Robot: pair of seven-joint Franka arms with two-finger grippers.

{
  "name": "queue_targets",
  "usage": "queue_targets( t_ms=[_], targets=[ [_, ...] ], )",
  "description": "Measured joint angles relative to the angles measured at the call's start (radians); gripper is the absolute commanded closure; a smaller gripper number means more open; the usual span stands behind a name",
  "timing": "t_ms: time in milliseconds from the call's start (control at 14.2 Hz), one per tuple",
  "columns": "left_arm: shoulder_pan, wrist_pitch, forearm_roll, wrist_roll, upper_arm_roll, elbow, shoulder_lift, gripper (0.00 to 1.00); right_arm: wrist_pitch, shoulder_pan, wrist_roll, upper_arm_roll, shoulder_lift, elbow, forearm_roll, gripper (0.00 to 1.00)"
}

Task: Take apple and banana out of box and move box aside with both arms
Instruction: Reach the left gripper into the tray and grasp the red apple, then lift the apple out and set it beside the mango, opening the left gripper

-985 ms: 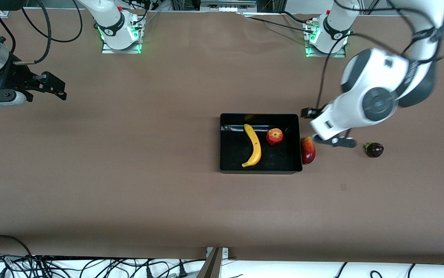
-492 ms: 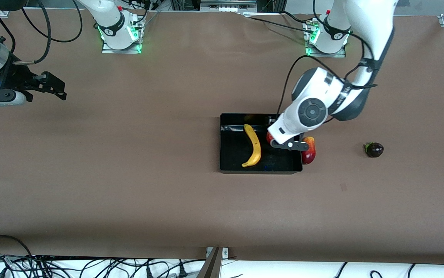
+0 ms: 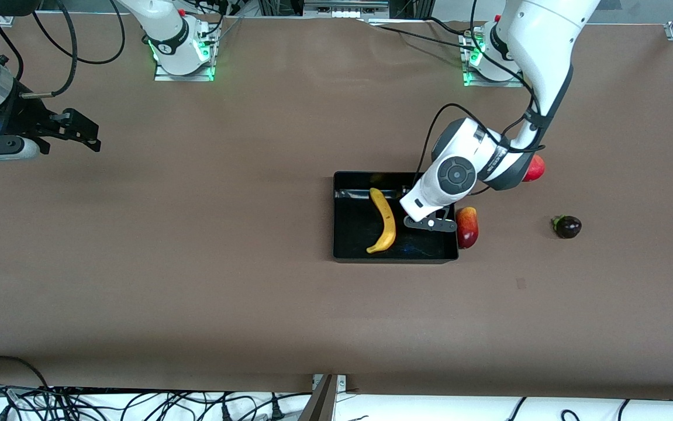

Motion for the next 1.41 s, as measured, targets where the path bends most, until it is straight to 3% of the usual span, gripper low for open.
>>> queue_targets(
  t_ms=[141, 211, 281, 352, 422, 492, 915, 1266, 1407],
  targets=[
    [-0.008, 0.003, 0.003, -0.006, 0.000, 0.000, 0.012, 0.00, 0.000, 0.000, 0.000, 0.000, 0.000, 0.000, 0.000, 0.00],
    [-0.010, 0.005, 0.003, -0.009, 0.000, -0.001, 0.018, 0.18, 0.000, 0.000, 0.000, 0.000, 0.000, 0.000, 0.000, 0.00],
    [-0.011, 0.006, 0.003, -0.010, 0.000, -0.001, 0.022, 0.49, 0.000, 0.000, 0.000, 0.000, 0.000, 0.000, 0.000, 0.00],
    [-0.011, 0.007, 0.003, -0.011, 0.000, -0.001, 0.025, 0.67, 0.000, 0.000, 0.000, 0.000, 0.000, 0.000, 0.000, 0.00],
    [-0.011, 0.007, 0.003, -0.012, 0.000, -0.001, 0.027, 0.82, 0.000, 0.000, 0.000, 0.000, 0.000, 0.000, 0.000, 0.00],
    [-0.011, 0.007, 0.003, -0.012, 0.000, -0.001, 0.028, 0.88, 0.000, 0.000, 0.000, 0.000, 0.000, 0.000, 0.000, 0.00],
    [-0.009, -0.070, 0.003, -0.014, 0.001, 0.048, 0.019, 0.88, 0.000, 0.000, 0.000, 0.000, 0.000, 0.000, 0.000, 0.00],
    [0.009, -0.431, 0.006, -0.015, 0.018, 0.273, -0.050, 0.87, 0.000, 0.000, 0.000, 0.000, 0.000, 0.000, 0.000, 0.00],
    [0.065, -0.541, 0.016, 0.015, 0.027, 0.338, -0.067, 0.87, 0.000, 0.000, 0.000, 0.000, 0.000, 0.000, 0.000, 0.00]
  ],
)
